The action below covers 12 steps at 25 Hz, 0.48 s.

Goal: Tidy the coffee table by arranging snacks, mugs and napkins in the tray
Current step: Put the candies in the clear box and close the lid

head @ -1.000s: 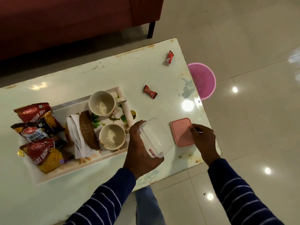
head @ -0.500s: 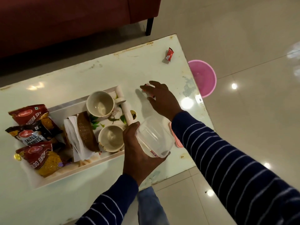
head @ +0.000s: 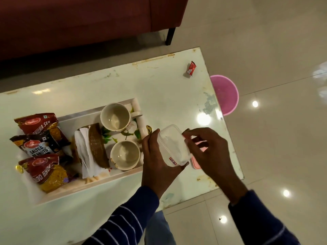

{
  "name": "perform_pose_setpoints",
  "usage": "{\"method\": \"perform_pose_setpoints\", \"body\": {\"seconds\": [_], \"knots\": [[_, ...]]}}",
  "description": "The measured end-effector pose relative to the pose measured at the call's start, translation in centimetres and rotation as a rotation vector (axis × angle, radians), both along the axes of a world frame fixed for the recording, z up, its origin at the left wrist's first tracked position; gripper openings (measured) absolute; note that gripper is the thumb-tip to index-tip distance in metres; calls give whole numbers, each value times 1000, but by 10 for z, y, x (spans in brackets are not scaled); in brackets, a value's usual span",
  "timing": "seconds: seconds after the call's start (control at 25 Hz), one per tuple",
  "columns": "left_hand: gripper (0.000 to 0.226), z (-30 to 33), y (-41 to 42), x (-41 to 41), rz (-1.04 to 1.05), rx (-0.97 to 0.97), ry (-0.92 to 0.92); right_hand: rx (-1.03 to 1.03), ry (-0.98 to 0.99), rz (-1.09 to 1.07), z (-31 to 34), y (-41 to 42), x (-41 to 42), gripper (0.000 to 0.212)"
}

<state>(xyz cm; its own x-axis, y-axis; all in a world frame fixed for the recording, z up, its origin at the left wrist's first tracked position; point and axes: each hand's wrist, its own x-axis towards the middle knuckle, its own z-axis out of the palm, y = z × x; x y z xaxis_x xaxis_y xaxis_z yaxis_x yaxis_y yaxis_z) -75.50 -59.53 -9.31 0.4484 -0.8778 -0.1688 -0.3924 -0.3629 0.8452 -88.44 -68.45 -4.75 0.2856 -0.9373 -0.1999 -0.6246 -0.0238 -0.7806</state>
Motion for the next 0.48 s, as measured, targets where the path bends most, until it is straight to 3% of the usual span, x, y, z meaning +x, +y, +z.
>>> {"method": "perform_pose_setpoints", "body": {"seconds": [0.12,0.24,0.48], "knots": [[119,-2,-4,-2,24,-11,6,-6,-25,-33,7,-2,7,18],[117,-4,-6,-1,20,-12,11,-24,35,-152,-12,-54,14,21],[114,-7,-1,-4,10,-50,93,-44,342,121,-76,-176,49,46]]}}
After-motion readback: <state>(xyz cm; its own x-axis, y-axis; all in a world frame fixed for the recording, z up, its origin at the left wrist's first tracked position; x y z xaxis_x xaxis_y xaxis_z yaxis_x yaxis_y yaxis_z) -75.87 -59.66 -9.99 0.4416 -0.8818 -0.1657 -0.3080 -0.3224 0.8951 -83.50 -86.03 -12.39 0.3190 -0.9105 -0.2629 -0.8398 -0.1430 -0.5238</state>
